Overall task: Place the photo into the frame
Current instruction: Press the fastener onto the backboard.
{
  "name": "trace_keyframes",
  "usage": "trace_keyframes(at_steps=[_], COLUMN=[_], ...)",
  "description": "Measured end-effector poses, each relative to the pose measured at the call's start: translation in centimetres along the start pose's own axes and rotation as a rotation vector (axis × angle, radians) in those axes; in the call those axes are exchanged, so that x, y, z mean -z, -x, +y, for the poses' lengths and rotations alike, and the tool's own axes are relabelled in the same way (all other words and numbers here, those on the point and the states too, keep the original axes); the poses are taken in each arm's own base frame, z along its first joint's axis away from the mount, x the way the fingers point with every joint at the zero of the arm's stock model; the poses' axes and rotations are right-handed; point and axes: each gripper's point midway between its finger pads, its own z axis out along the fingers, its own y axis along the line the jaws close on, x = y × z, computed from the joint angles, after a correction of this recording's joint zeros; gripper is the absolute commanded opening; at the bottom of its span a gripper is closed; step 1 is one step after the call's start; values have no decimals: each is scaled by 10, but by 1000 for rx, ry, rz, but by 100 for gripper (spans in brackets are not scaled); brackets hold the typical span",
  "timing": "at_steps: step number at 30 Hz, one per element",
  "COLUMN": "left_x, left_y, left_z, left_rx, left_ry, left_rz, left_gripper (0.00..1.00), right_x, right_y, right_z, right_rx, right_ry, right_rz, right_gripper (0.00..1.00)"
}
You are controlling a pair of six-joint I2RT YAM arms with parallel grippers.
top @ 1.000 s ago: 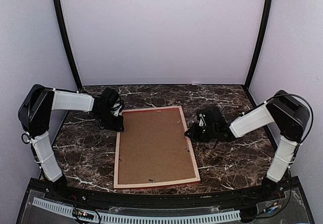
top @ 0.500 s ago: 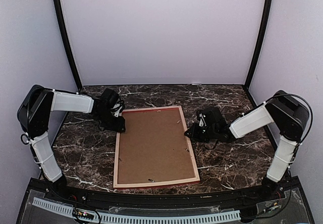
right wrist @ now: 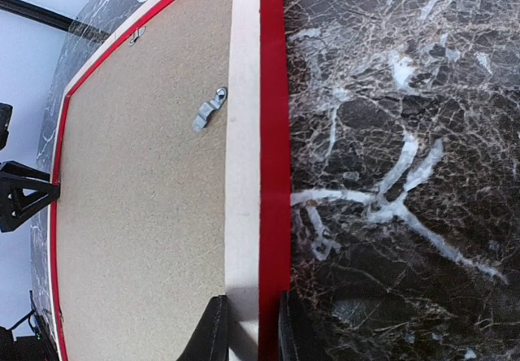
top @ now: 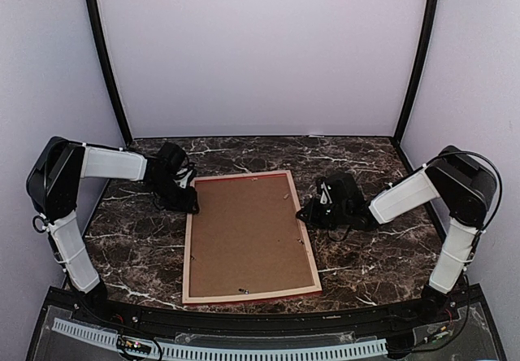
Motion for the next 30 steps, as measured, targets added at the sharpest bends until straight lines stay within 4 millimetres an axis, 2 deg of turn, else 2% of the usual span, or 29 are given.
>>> trace_keyframes(at_steps=[10,25,30], left_x=[1,2,2], left_y=[-3,-3,-3], left_z=[5,9,11], left_rx=[54,89,86], left_ry=[-47,-42,-24], left_rz=[16,20,15], left_gripper=[34,17,14], right_x=[-2,-4,-5], right_y=[-1,-1,-1], right_z=[1,2,4], right_rx=[0,1,1], right_ry=[8,17,22], right_rz=[3,6,8], right_gripper=[5,5,5])
